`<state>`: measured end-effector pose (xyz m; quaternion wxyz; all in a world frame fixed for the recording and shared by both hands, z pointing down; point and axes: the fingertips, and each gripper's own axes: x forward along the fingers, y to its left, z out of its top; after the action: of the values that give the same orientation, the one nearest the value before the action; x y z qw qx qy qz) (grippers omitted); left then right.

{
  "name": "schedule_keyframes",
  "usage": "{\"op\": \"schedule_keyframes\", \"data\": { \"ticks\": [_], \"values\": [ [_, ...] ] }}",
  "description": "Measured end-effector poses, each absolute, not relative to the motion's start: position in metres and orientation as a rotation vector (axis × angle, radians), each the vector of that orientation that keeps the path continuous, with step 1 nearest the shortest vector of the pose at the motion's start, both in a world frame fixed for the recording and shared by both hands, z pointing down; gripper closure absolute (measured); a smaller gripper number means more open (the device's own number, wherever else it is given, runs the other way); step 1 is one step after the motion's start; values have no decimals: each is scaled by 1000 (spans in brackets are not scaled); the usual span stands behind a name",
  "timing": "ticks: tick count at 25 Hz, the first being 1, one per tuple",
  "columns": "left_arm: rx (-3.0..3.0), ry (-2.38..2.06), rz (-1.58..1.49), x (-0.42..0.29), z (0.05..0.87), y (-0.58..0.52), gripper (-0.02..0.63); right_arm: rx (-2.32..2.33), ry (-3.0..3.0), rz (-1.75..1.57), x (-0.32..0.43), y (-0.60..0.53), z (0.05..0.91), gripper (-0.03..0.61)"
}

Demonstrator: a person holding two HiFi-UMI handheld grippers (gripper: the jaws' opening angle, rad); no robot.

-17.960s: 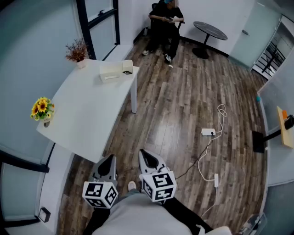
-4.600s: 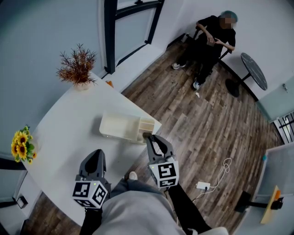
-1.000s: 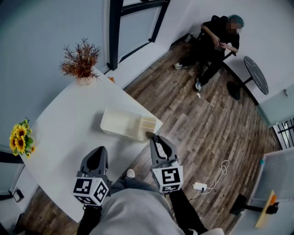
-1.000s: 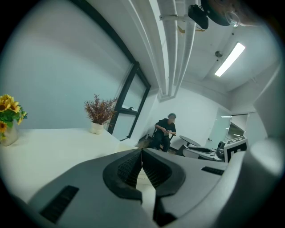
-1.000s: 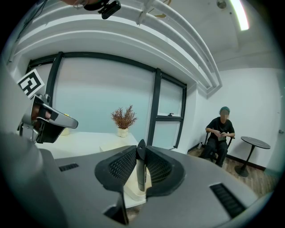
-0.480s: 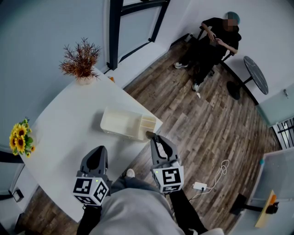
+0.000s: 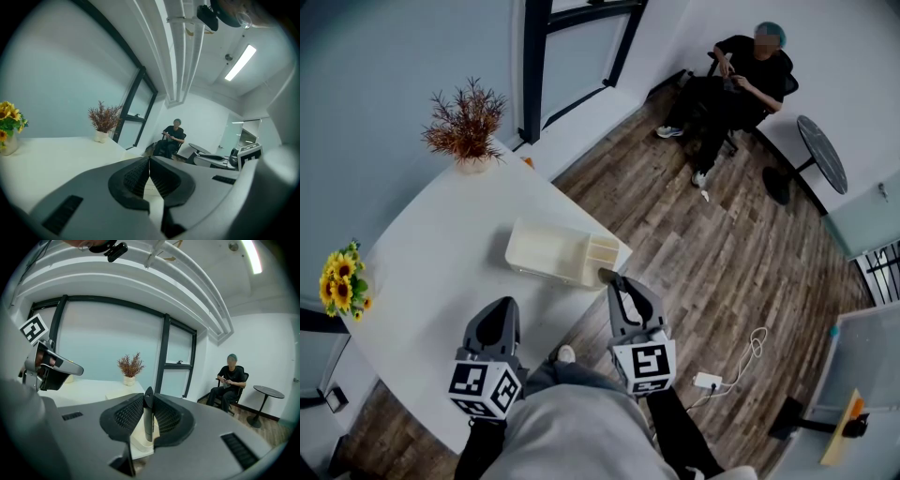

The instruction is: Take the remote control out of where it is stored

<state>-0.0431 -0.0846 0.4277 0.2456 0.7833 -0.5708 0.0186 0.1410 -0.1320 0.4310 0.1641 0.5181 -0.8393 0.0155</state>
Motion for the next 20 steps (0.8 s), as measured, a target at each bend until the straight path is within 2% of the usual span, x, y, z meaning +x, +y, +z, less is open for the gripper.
{"op": "schedule_keyframes", "data": {
  "ticks": [20],
  "values": [
    [2143,-1553,48,-44,427,-86,604,1470,-2399,26,138,-131,423,510]
  ]
}}
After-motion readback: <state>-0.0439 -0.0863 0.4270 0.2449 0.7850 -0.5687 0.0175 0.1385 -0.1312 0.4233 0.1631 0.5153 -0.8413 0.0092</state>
